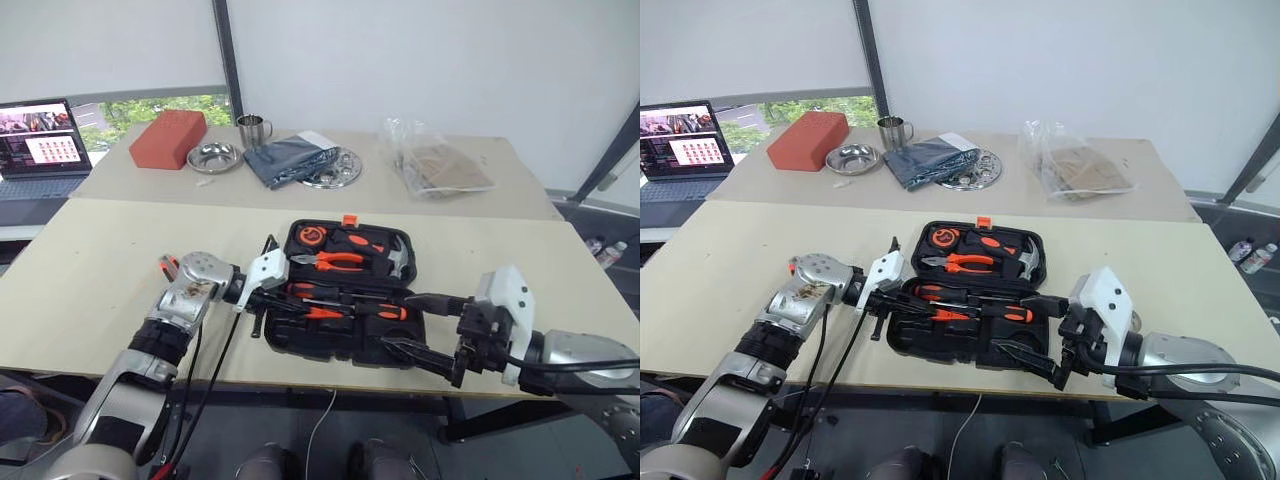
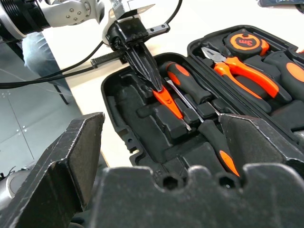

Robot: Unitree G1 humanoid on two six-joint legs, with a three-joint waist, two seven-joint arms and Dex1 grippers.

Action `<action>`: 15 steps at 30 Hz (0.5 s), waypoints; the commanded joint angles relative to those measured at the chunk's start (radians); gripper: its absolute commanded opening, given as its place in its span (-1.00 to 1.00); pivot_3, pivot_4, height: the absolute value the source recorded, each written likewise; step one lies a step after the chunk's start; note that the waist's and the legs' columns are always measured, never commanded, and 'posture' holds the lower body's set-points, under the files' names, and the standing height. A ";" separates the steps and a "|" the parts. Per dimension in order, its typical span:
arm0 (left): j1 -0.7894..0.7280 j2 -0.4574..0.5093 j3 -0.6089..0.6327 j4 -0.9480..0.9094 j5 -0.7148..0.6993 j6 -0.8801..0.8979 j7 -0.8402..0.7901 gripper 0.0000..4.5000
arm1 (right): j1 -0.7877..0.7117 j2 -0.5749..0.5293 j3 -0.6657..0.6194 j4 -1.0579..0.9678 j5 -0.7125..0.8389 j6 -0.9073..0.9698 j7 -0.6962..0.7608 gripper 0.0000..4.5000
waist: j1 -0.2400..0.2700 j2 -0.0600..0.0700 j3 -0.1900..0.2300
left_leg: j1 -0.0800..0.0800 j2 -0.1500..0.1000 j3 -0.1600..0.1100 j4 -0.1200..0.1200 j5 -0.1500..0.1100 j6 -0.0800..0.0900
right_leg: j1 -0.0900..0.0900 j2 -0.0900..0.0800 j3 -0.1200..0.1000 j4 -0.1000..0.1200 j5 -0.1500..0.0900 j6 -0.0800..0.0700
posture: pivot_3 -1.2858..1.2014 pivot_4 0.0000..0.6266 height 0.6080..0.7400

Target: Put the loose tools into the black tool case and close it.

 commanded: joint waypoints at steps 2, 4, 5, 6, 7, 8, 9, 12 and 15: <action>0.009 0.001 0.017 0.016 0.018 0.011 0.048 -0.99 | -0.006 0.001 -0.008 -0.009 -0.002 -0.031 -0.002 1.00 | 0.000 0.000 0.000 | 0.001 0.000 0.000 0.000 0.000 0.000 | 0.001 -0.001 0.000 0.000 0.000 0.000 | 0.03 -0.52 0.94; 0.022 0.023 0.065 -0.063 -0.038 0.076 0.046 -0.99 | -0.022 0.003 0.002 -0.007 0.002 -0.032 0.001 1.00 | 0.000 0.000 0.000 | 0.000 0.000 -0.001 0.000 0.000 0.000 | 0.001 -0.001 -0.001 0.000 0.000 0.000 | 0.03 -0.52 0.94; 0.040 0.042 0.096 -0.122 -0.076 0.125 0.045 -0.99 | -0.032 0.003 0.008 -0.006 0.006 -0.032 0.004 1.00 | -0.002 0.000 0.000 | 0.000 0.000 -0.001 0.000 0.000 0.000 | 0.001 -0.001 -0.001 0.000 0.000 0.000 | 0.03 -0.52 0.94; 0.070 0.076 0.146 -0.204 -0.127 0.206 0.054 -0.99 | -0.050 -0.001 0.018 0.002 0.012 -0.029 0.012 1.00 | -0.008 0.000 0.000 | 0.000 0.000 -0.001 0.000 0.000 0.001 | 0.000 -0.001 -0.001 0.000 0.000 0.000 | 0.03 -0.52 0.94; 0.102 0.105 0.198 -0.275 -0.170 0.273 0.074 -0.99 | -0.068 -0.005 0.031 0.010 0.011 -0.029 0.023 1.00 | -0.013 0.000 0.000 | -0.001 0.000 -0.001 0.000 0.000 0.000 | -0.002 0.000 0.001 0.000 0.000 0.000 | 0.03 -0.52 0.94; 0.142 0.132 0.259 -0.343 -0.209 0.346 0.113 -0.88 | -0.090 -0.011 0.048 0.023 0.004 -0.031 0.040 1.00 | -0.019 0.000 0.000 | -0.003 0.000 -0.001 0.000 0.000 0.000 | -0.003 0.001 0.002 0.000 0.000 0.000 | 0.03 -0.52 0.94; 0.183 0.152 0.317 -0.400 -0.243 0.407 0.154 -0.77 | -0.113 -0.015 0.066 0.039 -0.005 -0.035 0.056 1.00 | -0.025 -0.001 0.000 | -0.003 0.001 -0.001 0.000 0.001 -0.001 | -0.005 0.001 0.002 0.001 0.001 -0.002 | 0.03 -0.52 0.94; 0.360 0.186 0.531 -0.570 -0.316 0.565 0.320 -0.31 | -0.206 -0.012 0.134 0.106 -0.045 -0.051 0.105 1.00 | -0.035 -0.001 0.000 | -0.003 0.002 0.000 -0.002 0.002 -0.003 | -0.007 0.002 0.006 0.001 0.001 -0.002 | 0.03 -0.52 0.94; 0.594 0.161 0.766 -0.725 -0.325 0.656 0.484 0.17 | -0.305 0.004 0.212 0.181 -0.093 -0.084 0.174 1.00 | -0.032 0.000 0.001 | -0.002 0.002 0.000 -0.004 0.002 -0.003 | -0.007 0.002 0.009 0.000 -0.001 0.001 | 0.03 -0.52 0.94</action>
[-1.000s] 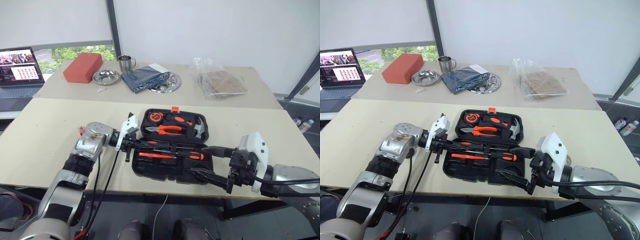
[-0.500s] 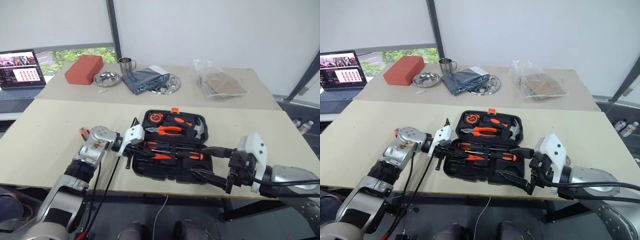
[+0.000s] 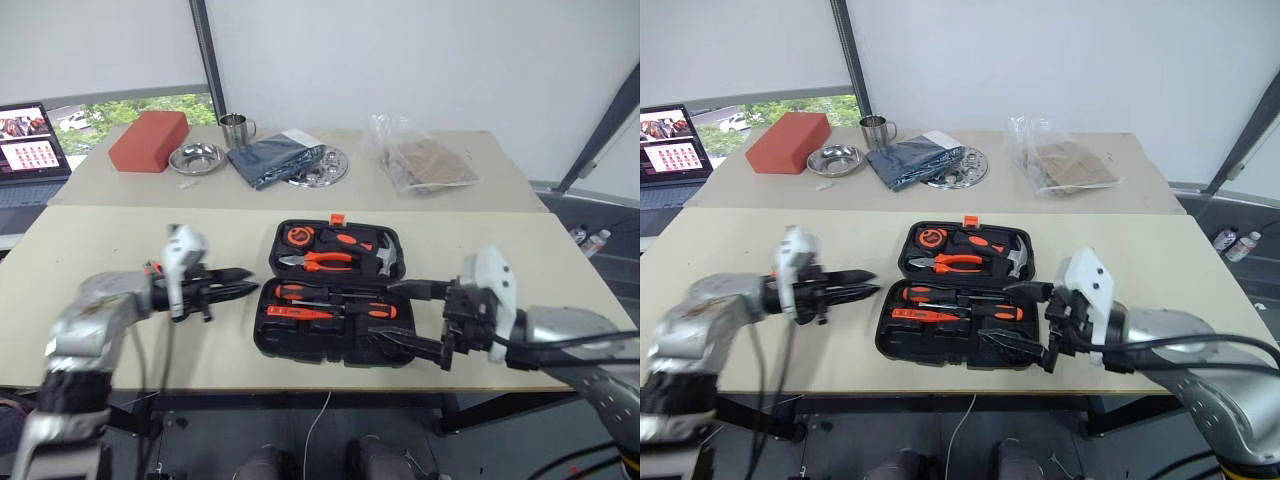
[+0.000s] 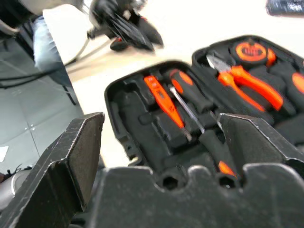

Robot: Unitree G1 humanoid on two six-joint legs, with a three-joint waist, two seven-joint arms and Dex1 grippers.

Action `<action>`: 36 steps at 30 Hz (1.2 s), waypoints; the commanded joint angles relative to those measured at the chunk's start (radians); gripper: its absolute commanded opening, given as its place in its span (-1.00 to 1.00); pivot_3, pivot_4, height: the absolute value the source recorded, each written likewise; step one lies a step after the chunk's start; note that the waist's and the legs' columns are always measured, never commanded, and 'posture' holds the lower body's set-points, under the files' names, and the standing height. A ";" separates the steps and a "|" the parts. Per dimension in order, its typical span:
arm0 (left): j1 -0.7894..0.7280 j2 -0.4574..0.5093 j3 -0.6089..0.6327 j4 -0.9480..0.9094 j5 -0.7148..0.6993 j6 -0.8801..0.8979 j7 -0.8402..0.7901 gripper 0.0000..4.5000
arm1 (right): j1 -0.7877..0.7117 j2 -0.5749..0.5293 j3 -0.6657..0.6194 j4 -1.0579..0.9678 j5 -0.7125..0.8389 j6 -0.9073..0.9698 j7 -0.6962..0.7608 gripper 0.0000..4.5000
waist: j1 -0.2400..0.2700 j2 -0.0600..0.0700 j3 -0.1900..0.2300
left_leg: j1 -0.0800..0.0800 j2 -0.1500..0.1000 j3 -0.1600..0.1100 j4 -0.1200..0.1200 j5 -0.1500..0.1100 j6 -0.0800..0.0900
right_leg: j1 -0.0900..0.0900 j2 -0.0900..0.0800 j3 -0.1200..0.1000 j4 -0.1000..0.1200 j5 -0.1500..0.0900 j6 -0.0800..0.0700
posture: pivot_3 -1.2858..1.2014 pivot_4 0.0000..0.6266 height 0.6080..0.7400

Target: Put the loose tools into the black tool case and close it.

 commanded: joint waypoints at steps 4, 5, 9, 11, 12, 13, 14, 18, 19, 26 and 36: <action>0.389 -0.100 0.406 -0.300 -0.033 0.157 0.334 0.84 | -0.178 0.031 0.140 0.141 -0.096 -0.096 0.166 1.00 | 0.011 -0.002 0.001 | 0.001 0.000 0.001 -0.001 0.000 0.000 | 0.000 -0.002 0.002 -0.001 0.000 0.000 | 0.03 -0.52 0.94; 0.407 -0.114 0.422 -0.319 -0.032 0.170 0.376 0.97 | -0.191 0.035 0.152 0.155 -0.106 -0.104 0.183 1.00 | 0.020 -0.002 0.001 | 0.000 0.000 0.001 -0.001 0.000 0.000 | 0.000 -0.003 0.002 -0.001 0.000 0.000 | 0.03 -0.52 0.94; 0.320 -0.191 0.444 -0.362 -0.051 0.345 0.605 0.99 | -0.237 0.058 0.199 0.206 -0.153 -0.135 0.241 1.00 | 0.051 -0.002 0.001 | 0.000 -0.003 0.000 -0.001 -0.005 -0.008 | 0.002 -0.009 -0.001 -0.001 0.002 -0.002 | 0.03 -0.52 0.94; 0.199 -0.222 0.432 -0.352 -0.037 0.470 0.727 0.99 | -0.246 0.069 0.211 0.214 -0.173 -0.145 0.250 1.00 | 0.055 -0.003 0.001 | -0.001 -0.004 0.000 0.000 -0.005 -0.009 | 0.002 -0.009 -0.001 -0.001 0.003 -0.002 | 0.03 -0.52 0.94; 0.133 -0.239 0.430 -0.340 -0.027 0.539 0.786 0.99 | -0.248 0.074 0.215 0.216 -0.181 -0.148 0.252 1.00 | 0.057 -0.004 0.000 | -0.001 -0.004 0.000 0.000 -0.005 -0.009 | 0.003 -0.009 -0.001 0.000 0.004 -0.001 | 0.03 -0.52 0.94; 0.063 -0.250 0.420 -0.316 -0.002 0.611 0.844 0.99 | -0.247 0.078 0.217 0.216 -0.187 -0.150 0.253 1.00 | 0.057 -0.004 0.000 | -0.001 -0.004 0.000 0.000 -0.005 -0.009 | 0.004 -0.008 -0.002 0.000 0.004 0.000 | 0.03 -0.52 0.94; 0.013 -0.253 0.407 -0.294 0.014 0.656 0.881 0.99 | -0.245 0.082 0.218 0.214 -0.193 -0.152 0.253 1.00 | 0.057 -0.005 0.000 | 0.000 -0.005 0.000 0.000 -0.005 -0.009 | 0.004 -0.007 -0.002 0.000 0.004 0.000 | 0.03 -0.52 0.94; -0.132 -0.240 0.336 -0.197 0.054 0.750 0.946 0.99 | -0.228 0.099 0.217 0.194 -0.204 -0.147 0.243 1.00 | 0.034 -0.005 -0.001 | 0.003 -0.005 0.001 -0.001 0.000 -0.001 | 0.006 0.000 -0.003 0.000 0.004 0.000 | 0.03 -0.52 0.94; -0.164 -0.237 0.311 -0.167 0.063 0.762 0.955 0.99 | -0.220 0.102 0.216 0.187 -0.205 -0.146 0.239 1.00 | 0.032 -0.005 -0.001 | 0.003 -0.005 0.001 -0.001 0.000 -0.001 | 0.005 0.001 -0.004 0.000 0.004 0.000 | 0.03 -0.52 0.94; -0.321 -0.299 0.262 0.048 0.140 0.857 1.039 0.99 | -0.179 0.127 0.194 0.158 -0.201 -0.133 0.194 1.00 | 0.026 -0.005 -0.001 | 0.002 -0.003 0.003 -0.003 -0.001 -0.004 | 0.002 0.004 -0.003 0.000 0.003 -0.001 | 0.03 -0.52 0.94; -0.377 -0.206 0.205 0.182 0.114 0.683 0.881 -0.28 | -0.141 0.103 0.154 0.125 -0.181 -0.116 0.183 1.00 | 0.033 -0.005 -0.001 | 0.005 -0.004 0.004 -0.003 -0.005 -0.013 | 0.002 0.001 0.000 0.004 0.003 -0.002 | 0.03 -0.52 0.94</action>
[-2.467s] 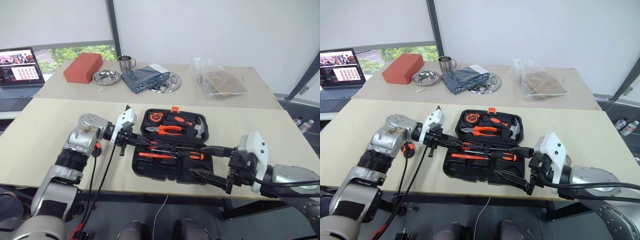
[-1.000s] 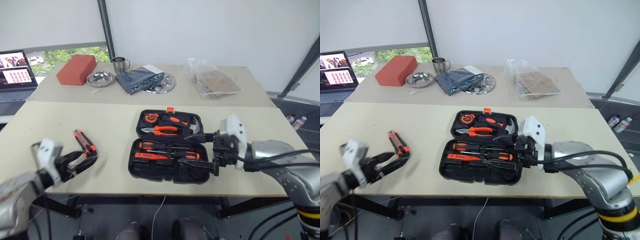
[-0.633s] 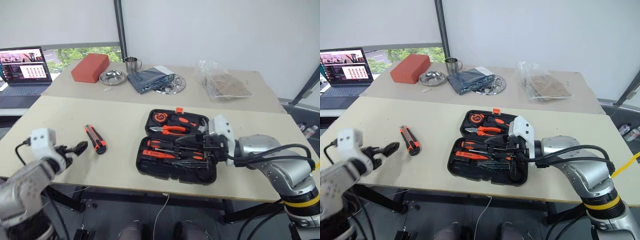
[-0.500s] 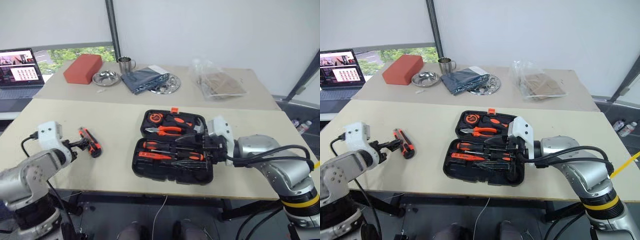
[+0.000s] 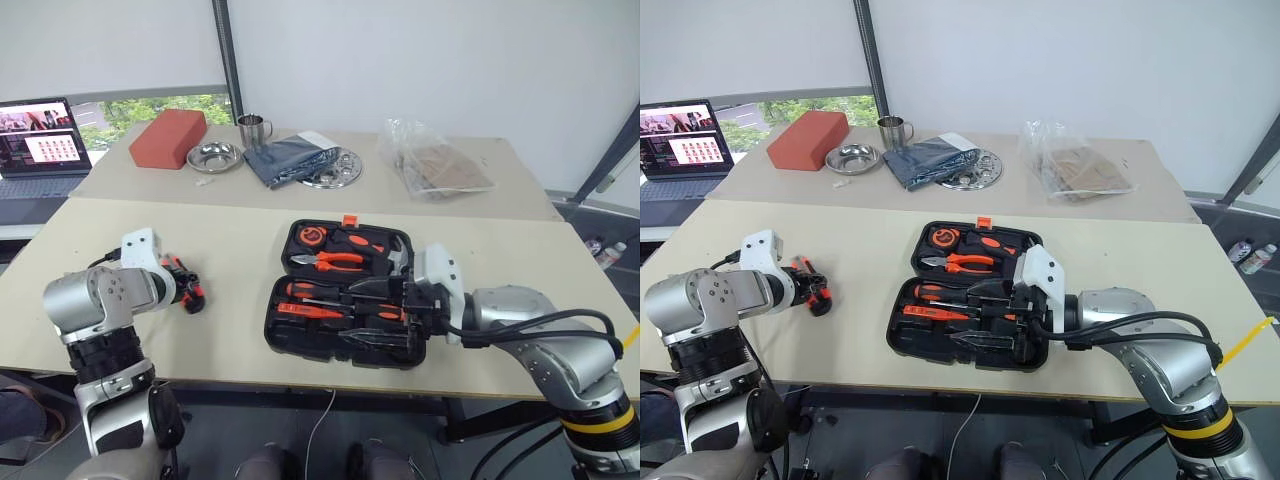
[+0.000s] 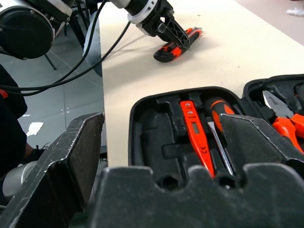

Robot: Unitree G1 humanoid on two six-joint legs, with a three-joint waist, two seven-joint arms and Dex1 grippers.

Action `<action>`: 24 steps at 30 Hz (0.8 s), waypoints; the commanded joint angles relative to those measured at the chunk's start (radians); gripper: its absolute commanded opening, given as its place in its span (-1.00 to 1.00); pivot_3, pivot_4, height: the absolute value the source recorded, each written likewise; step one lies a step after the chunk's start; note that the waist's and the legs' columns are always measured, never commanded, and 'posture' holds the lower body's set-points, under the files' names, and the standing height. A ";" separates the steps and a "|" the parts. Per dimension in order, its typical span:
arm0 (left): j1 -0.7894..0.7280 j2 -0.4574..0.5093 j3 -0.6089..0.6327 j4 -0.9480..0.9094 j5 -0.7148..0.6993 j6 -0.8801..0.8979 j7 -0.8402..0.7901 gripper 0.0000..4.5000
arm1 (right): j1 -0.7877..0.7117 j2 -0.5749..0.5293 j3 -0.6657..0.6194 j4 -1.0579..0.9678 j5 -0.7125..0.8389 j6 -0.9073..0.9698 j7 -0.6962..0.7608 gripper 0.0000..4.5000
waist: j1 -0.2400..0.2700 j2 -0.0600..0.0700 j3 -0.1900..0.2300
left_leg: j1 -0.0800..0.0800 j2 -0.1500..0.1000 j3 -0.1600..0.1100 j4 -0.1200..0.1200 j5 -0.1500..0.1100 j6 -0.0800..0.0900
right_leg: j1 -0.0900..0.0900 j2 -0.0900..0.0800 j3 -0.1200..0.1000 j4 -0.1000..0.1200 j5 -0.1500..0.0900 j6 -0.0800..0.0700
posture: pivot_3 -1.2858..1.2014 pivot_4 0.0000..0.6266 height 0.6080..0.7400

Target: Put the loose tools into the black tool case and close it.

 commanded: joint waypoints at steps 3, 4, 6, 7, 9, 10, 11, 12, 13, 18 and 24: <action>0.030 0.268 -0.226 0.023 -0.102 -0.340 -0.486 -0.31 | 0.036 -0.054 -0.095 -0.068 0.071 0.044 0.012 1.00 | -0.005 -0.001 0.001 | -0.003 0.000 0.001 0.000 0.000 -0.001 | -0.004 0.000 0.000 0.002 0.000 -0.001 | 0.03 -0.52 0.94; 0.028 0.331 -0.273 0.008 -0.135 -0.391 -0.627 -0.32 | 0.053 -0.068 -0.112 -0.083 0.096 0.062 0.017 1.00 | -0.005 -0.002 0.001 | -0.004 0.000 0.001 0.000 0.001 -0.001 | -0.006 0.000 -0.001 0.002 0.000 -0.001 | 0.03 -0.52 0.94; 0.033 0.448 -0.375 -0.031 -0.169 -0.531 -0.913 -0.32 | 0.089 -0.096 -0.145 -0.113 0.133 0.083 0.025 1.00 | -0.007 -0.002 0.001 | -0.005 0.001 0.001 0.000 0.000 -0.002 | -0.008 0.000 -0.002 0.002 -0.001 -0.003 | 0.03 -0.52 0.94; 0.034 0.501 -0.430 -0.048 -0.178 -0.597 -1.042 -0.32 | 0.107 -0.109 -0.158 -0.126 0.144 0.088 0.026 1.00 | -0.007 -0.002 0.001 | -0.006 0.001 0.001 0.000 -0.001 -0.005 | -0.008 0.000 -0.004 0.001 -0.002 -0.004 | 0.03 -0.52 0.94; 0.017 0.563 -0.529 -0.064 -0.178 -0.716 -1.247 -0.32 | 0.150 -0.136 -0.185 -0.151 0.142 0.087 0.021 1.00 | -0.006 0.000 0.000 | -0.004 0.001 0.001 -0.002 -0.002 -0.006 | -0.007 -0.005 -0.005 -0.002 -0.003 -0.005 | 0.03 -0.52 0.94; -0.004 0.571 -0.573 -0.064 -0.173 -0.756 -1.318 -0.32 | 0.174 -0.147 -0.197 -0.165 0.135 0.082 0.015 1.00 | -0.003 0.000 0.000 | -0.004 0.000 0.001 -0.003 -0.002 -0.006 | -0.006 -0.006 -0.006 -0.001 -0.003 -0.005 | 0.03 -0.52 0.94; -0.041 0.558 -0.626 -0.058 -0.165 -0.782 -1.373 -0.32 | 0.201 -0.156 -0.214 -0.178 0.129 0.076 0.010 1.00 | -0.002 0.001 0.000 | -0.004 0.000 0.001 -0.003 -0.002 -0.006 | -0.006 -0.006 -0.006 -0.002 -0.003 -0.005 | 0.03 -0.52 0.94; -0.079 0.531 -0.695 -0.052 -0.145 -0.823 -1.434 -0.32 | 0.235 -0.158 -0.237 -0.197 0.122 0.068 -0.007 1.00 | 0.001 0.001 0.000 | -0.004 0.000 0.001 -0.003 -0.002 -0.006 | -0.006 -0.006 -0.007 -0.003 -0.003 -0.005 | 0.03 -0.52 0.94; -0.105 0.510 -0.740 -0.043 -0.129 -0.852 -1.473 -0.32 | 0.256 -0.158 -0.252 -0.208 0.119 0.062 -0.019 1.00 | 0.003 0.001 0.000 | -0.005 0.000 0.001 -0.002 -0.002 -0.005 | -0.006 -0.004 -0.008 -0.002 -0.003 -0.004 | 0.03 -0.52 0.94; -0.180 0.454 -1.021 0.001 -0.075 -1.049 -1.525 -0.32 | 0.369 -0.138 -0.309 -0.291 0.141 0.075 -0.096 1.00 | -0.005 0.001 0.000 | -0.008 0.001 0.000 0.003 0.003 0.004 | -0.005 0.002 -0.005 -0.003 -0.003 -0.004 | 0.03 -0.52 0.94; -0.258 0.332 -1.142 0.147 -0.022 -1.113 -1.525 -0.32 | 0.447 -0.126 -0.346 -0.356 0.160 0.083 -0.172 1.00 | -0.005 0.000 0.000 | -0.009 0.003 -0.002 0.004 0.005 0.008 | -0.006 0.006 0.003 -0.002 -0.005 0.000 | 0.03 -0.52 0.94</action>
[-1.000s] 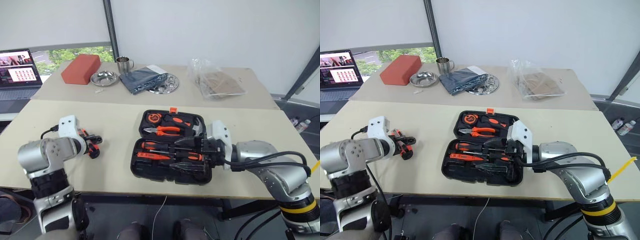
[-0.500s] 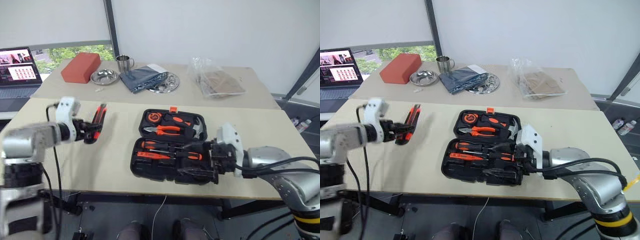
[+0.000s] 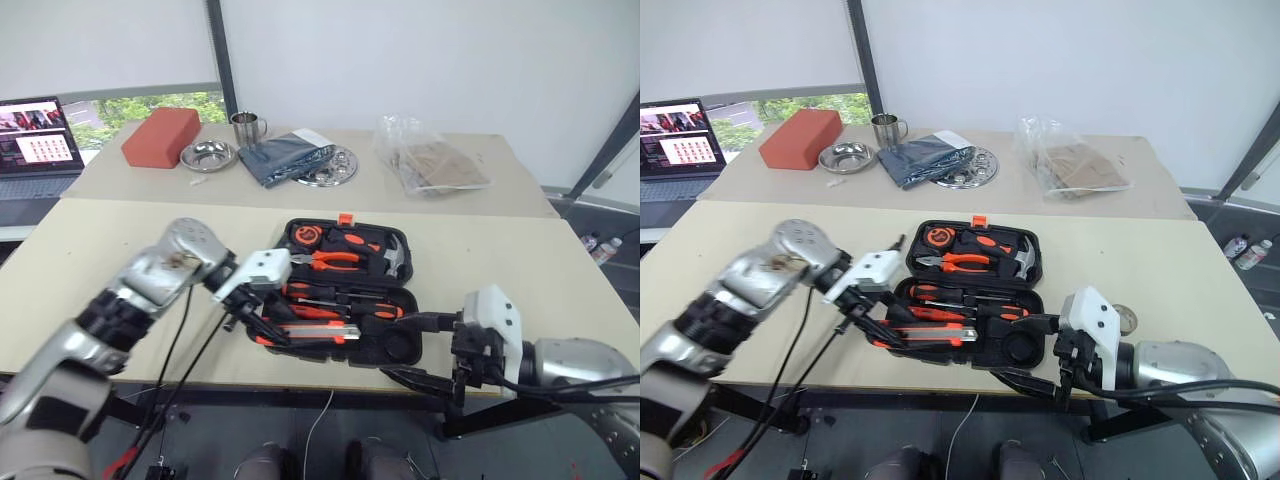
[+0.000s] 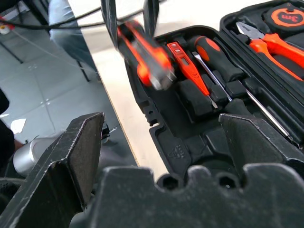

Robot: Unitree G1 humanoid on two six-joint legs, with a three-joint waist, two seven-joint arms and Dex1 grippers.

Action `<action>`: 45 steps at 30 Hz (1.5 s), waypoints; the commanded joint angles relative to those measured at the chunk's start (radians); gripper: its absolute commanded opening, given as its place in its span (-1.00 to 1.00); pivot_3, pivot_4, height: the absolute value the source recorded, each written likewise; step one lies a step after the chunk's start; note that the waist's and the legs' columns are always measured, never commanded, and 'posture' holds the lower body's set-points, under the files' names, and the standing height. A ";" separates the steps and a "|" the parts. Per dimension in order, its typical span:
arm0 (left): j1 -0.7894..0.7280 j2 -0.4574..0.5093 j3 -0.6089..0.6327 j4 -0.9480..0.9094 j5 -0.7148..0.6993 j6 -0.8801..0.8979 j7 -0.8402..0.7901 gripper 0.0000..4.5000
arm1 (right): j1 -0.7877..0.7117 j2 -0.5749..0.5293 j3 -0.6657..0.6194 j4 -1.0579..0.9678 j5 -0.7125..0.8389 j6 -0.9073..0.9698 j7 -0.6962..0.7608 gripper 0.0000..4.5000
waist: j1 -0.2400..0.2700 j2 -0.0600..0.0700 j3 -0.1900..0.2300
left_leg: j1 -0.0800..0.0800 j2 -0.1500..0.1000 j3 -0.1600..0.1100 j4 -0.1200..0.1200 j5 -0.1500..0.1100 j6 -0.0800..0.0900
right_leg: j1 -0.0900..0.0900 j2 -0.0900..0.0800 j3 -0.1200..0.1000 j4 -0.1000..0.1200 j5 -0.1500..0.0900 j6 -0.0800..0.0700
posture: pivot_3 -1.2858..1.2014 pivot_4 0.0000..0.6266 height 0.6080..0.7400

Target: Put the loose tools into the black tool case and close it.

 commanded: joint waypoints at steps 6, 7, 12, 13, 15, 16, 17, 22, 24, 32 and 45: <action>-0.082 -0.077 -0.090 0.161 0.043 -0.137 -0.006 -0.32 | 0.048 0.008 -0.057 -0.067 0.024 -0.010 -0.084 1.00 | 0.001 0.000 0.000 | 0.000 0.000 0.000 0.000 -0.001 0.001 | 0.000 0.000 0.001 -0.001 0.000 0.000 | 0.03 -0.52 0.94; -0.083 -0.098 -0.085 0.186 0.059 -0.159 -0.006 -0.32 | 0.052 0.009 -0.059 -0.068 0.024 -0.011 -0.091 1.00 | 0.001 0.000 0.000 | 0.000 0.000 -0.001 0.000 -0.001 0.002 | 0.000 0.000 0.001 -0.001 0.000 0.000 | 0.03 -0.52 0.94; -0.089 -0.123 -0.092 0.210 0.022 -0.153 -0.006 -0.32 | 0.063 0.007 -0.068 -0.067 0.031 -0.014 -0.101 1.00 | 0.001 0.000 0.000 | -0.001 0.000 -0.001 0.001 -0.002 0.004 | 0.000 0.000 0.001 -0.001 0.000 0.000 | 0.03 -0.52 0.94; -0.088 -0.130 -0.088 0.218 0.031 -0.165 -0.006 -0.32 | 0.062 0.006 -0.069 -0.064 0.030 -0.015 -0.103 1.00 | 0.001 0.000 0.000 | -0.001 0.000 -0.001 0.001 -0.002 0.004 | 0.000 0.000 0.001 -0.001 0.000 0.000 | 0.03 -0.52 0.94; -0.086 -0.143 -0.077 0.236 0.052 -0.182 -0.006 -0.10 | 0.059 0.005 -0.068 -0.059 0.031 -0.015 -0.106 1.00 | 0.001 0.000 0.000 | -0.001 0.000 -0.001 0.001 -0.002 0.004 | 0.000 0.000 0.002 -0.001 0.000 0.000 | 0.03 -0.52 0.94; -0.089 -0.142 -0.075 0.236 0.050 -0.176 -0.006 0.12 | 0.057 0.005 -0.065 -0.058 0.031 -0.014 -0.108 1.00 | 0.001 0.000 0.000 | -0.001 0.000 -0.001 0.001 -0.002 0.004 | 0.000 0.000 0.001 -0.001 0.000 0.000 | 0.03 -0.52 0.94; -0.093 -0.129 -0.076 0.222 0.028 -0.172 -0.006 0.23 | 0.053 0.005 -0.063 -0.057 0.033 -0.014 -0.110 1.00 | 0.001 0.000 0.000 | -0.001 0.000 -0.001 0.001 -0.002 0.004 | 0.000 0.000 0.001 -0.001 0.000 0.000 | 0.03 -0.52 0.94; -0.097 -0.082 -0.050 0.176 -0.094 -0.148 -0.006 0.96 | 0.033 0.005 -0.048 -0.049 0.041 -0.010 -0.118 1.00 | 0.001 0.000 0.000 | -0.001 0.000 -0.002 0.001 -0.002 0.004 | 0.000 -0.001 0.001 -0.001 0.000 0.000 | 0.03 -0.52 0.94; -0.099 -0.079 -0.040 0.200 -0.089 -0.158 -0.006 0.96 | 0.025 0.005 -0.041 -0.044 0.041 -0.008 -0.120 1.00 | 0.001 0.000 0.000 | -0.001 0.000 -0.002 0.001 -0.002 0.004 | 0.000 -0.001 0.002 -0.001 0.000 0.000 | 0.03 -0.52 0.94; -0.071 -0.104 0.018 0.240 -0.053 -0.191 -0.006 0.73 | -0.004 0.009 -0.020 -0.028 0.046 -0.006 -0.126 1.00 | 0.001 0.000 0.000 | -0.001 -0.001 -0.002 0.002 -0.002 0.004 | 0.001 0.000 0.001 -0.001 0.000 0.001 | 0.03 -0.52 0.94; -0.018 -0.156 0.026 0.254 0.113 -0.271 0.000 -0.99 | -0.038 0.006 -0.006 -0.013 0.057 0.004 -0.144 1.00 | 0.001 0.000 0.000 | -0.001 -0.001 -0.002 0.002 -0.002 0.004 | 0.001 0.000 0.001 -0.001 0.001 0.000 | 0.03 -0.52 0.94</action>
